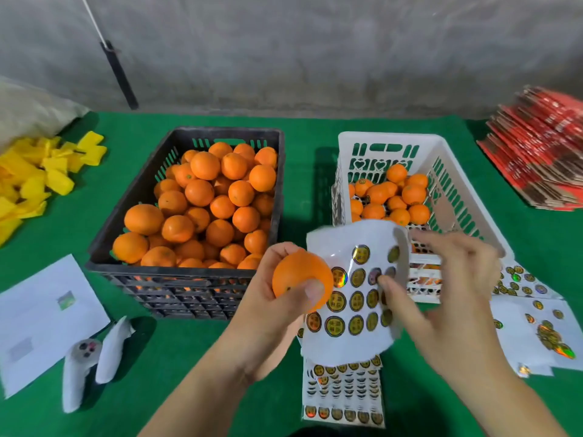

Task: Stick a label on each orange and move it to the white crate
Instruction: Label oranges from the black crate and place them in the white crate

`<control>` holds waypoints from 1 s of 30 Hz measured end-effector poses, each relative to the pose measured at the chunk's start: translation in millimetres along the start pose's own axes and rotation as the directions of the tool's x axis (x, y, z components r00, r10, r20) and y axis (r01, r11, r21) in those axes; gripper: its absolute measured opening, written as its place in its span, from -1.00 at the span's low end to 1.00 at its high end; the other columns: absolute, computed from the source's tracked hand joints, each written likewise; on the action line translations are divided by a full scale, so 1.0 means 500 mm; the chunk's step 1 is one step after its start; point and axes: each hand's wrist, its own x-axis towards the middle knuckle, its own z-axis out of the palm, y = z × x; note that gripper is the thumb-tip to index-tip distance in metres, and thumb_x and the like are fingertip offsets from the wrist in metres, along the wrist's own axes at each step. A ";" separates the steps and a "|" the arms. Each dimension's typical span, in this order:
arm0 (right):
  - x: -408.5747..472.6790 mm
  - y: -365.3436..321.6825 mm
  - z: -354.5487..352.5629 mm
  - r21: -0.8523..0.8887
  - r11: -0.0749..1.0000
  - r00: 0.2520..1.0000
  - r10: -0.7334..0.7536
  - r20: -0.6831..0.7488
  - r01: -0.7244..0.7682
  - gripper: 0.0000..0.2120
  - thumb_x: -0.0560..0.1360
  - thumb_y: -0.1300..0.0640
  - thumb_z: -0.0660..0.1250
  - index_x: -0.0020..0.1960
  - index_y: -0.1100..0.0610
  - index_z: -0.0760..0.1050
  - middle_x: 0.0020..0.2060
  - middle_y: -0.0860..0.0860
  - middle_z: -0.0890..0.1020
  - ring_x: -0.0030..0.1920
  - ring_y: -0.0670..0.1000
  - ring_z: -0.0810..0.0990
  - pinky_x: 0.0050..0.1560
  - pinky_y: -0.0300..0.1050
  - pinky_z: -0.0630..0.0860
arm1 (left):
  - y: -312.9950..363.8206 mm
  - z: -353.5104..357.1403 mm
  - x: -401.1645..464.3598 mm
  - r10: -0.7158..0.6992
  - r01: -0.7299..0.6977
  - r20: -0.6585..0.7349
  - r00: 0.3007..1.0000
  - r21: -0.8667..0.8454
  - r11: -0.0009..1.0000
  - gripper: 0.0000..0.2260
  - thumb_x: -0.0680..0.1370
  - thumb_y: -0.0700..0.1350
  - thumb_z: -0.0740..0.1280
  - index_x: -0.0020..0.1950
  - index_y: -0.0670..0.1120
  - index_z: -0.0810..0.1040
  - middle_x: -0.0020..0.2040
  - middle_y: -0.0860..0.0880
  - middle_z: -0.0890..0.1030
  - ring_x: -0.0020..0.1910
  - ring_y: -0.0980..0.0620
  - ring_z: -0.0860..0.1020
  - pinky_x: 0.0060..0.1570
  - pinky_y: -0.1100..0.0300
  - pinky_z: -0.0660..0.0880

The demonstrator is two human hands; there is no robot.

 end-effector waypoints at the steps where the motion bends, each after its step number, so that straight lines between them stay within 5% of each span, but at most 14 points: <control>1: -0.001 -0.008 -0.004 -0.019 0.993 0.993 -0.116 0.023 0.117 -0.55 0.55 -0.13 0.45 0.36 0.05 0.56 0.22 -0.04 0.42 0.26 0.06 0.43 0.35 -0.17 0.31 | -0.003 0.002 -0.004 0.011 -0.011 0.008 1.000 0.027 1.000 -0.28 0.19 0.15 0.74 0.26 0.12 0.52 0.18 -0.13 0.61 0.20 -0.22 0.57 0.32 -0.15 0.51; 3: 0.000 -0.025 -0.009 0.102 0.986 0.981 -0.144 0.128 0.131 -0.65 0.55 -0.14 0.42 0.23 0.05 0.67 0.16 -0.14 0.58 0.20 0.00 0.55 0.26 -0.20 0.39 | -0.007 0.005 -0.012 0.024 -0.028 0.043 0.999 0.099 0.995 -0.23 0.28 0.12 0.71 0.42 0.13 0.46 0.27 -0.15 0.61 0.23 -0.24 0.58 0.32 -0.21 0.51; 7: 0.007 -0.033 -0.013 0.415 0.876 0.927 0.088 0.364 -0.246 -0.82 0.50 -0.17 0.45 0.00 -0.12 0.73 -0.13 -0.06 0.71 -0.10 0.01 0.66 0.00 -0.13 0.58 | -0.004 0.012 -0.027 0.057 -0.082 0.097 0.994 0.271 0.959 -0.22 0.41 -0.03 0.58 0.57 0.13 0.33 0.24 -0.07 0.60 0.09 -0.19 0.63 0.08 -0.11 0.63; 10: 0.005 -0.030 -0.022 0.530 0.747 0.879 0.151 0.452 -0.400 -0.74 0.46 -0.24 0.50 -0.02 -0.08 0.76 -0.20 0.08 0.73 -0.17 0.16 0.66 -0.07 -0.02 0.62 | 0.002 0.013 -0.037 0.051 -0.081 0.106 0.993 0.301 0.950 -0.19 0.41 -0.05 0.57 0.60 0.12 0.28 0.21 -0.12 0.59 0.03 -0.29 0.63 0.01 -0.22 0.62; 13: 0.003 -0.019 -0.023 0.599 0.606 0.828 0.194 0.527 -0.523 -0.50 0.32 -0.39 0.56 -0.06 0.04 0.77 -0.21 0.11 0.74 -0.20 0.03 0.66 -0.08 -0.13 0.62 | 0.001 0.013 -0.042 0.053 -0.089 0.120 0.991 0.324 0.942 -0.20 0.42 -0.07 0.55 0.60 0.09 0.27 0.22 -0.16 0.58 0.03 -0.40 0.61 0.00 -0.27 0.62; 18: -0.003 0.003 -0.014 0.660 0.343 0.737 0.188 0.649 -0.668 -0.48 0.27 -0.21 0.69 -0.08 0.23 0.74 -0.29 0.15 0.65 -0.24 0.03 0.56 -0.10 -0.18 0.58 | -0.002 0.019 -0.050 0.001 -0.042 0.129 0.992 0.309 0.950 -0.18 0.41 -0.06 0.56 0.61 0.09 0.27 0.21 -0.17 0.57 0.00 -0.34 0.61 -0.01 -0.14 0.64; 19: -0.003 0.005 -0.015 0.661 0.315 0.728 0.199 0.656 -0.681 -0.47 0.24 -0.20 0.71 -0.08 0.22 0.74 -0.30 0.16 0.64 -0.25 0.02 0.55 -0.12 -0.19 0.58 | -0.004 0.019 -0.052 -0.014 -0.023 0.133 0.991 0.272 0.962 -0.16 0.41 -0.02 0.59 0.61 0.07 0.26 0.24 -0.23 0.56 0.06 -0.40 0.59 0.06 -0.24 0.62; 22: -0.002 0.008 -0.019 0.665 0.385 0.767 0.280 0.577 -0.641 -0.45 0.24 -0.27 0.68 -0.07 0.19 0.74 -0.30 0.16 0.62 -0.25 0.05 0.53 -0.14 -0.19 0.57 | -0.003 0.017 -0.057 -0.043 0.010 0.150 0.988 0.210 0.978 -0.07 0.37 0.13 0.66 0.62 0.06 0.24 0.32 -0.41 0.46 0.24 -0.62 0.45 0.21 -0.61 0.38; 26: -0.006 -0.004 -0.039 0.676 0.559 0.876 0.262 0.404 -0.479 -0.47 0.35 -0.35 0.56 -0.02 0.11 0.73 -0.24 0.14 0.69 -0.22 0.06 0.61 -0.13 -0.18 0.60 | -0.003 0.021 -0.058 -0.024 -0.009 0.150 0.988 0.218 0.976 -0.06 0.34 0.17 0.66 0.61 0.10 0.27 0.30 -0.40 0.46 0.23 -0.60 0.47 0.17 -0.61 0.40; 30: -0.021 -0.025 -0.043 0.617 0.612 0.848 0.188 0.495 -0.495 -0.50 0.34 -0.38 0.56 -0.01 0.03 0.74 -0.26 0.04 0.68 -0.21 -0.04 0.63 -0.09 -0.20 0.60 | -0.011 0.028 -0.059 -0.045 0.026 0.191 0.981 0.104 0.994 -0.04 0.33 0.15 0.68 0.61 0.03 0.28 0.29 -0.53 0.37 0.23 -0.70 0.35 0.18 -0.70 0.24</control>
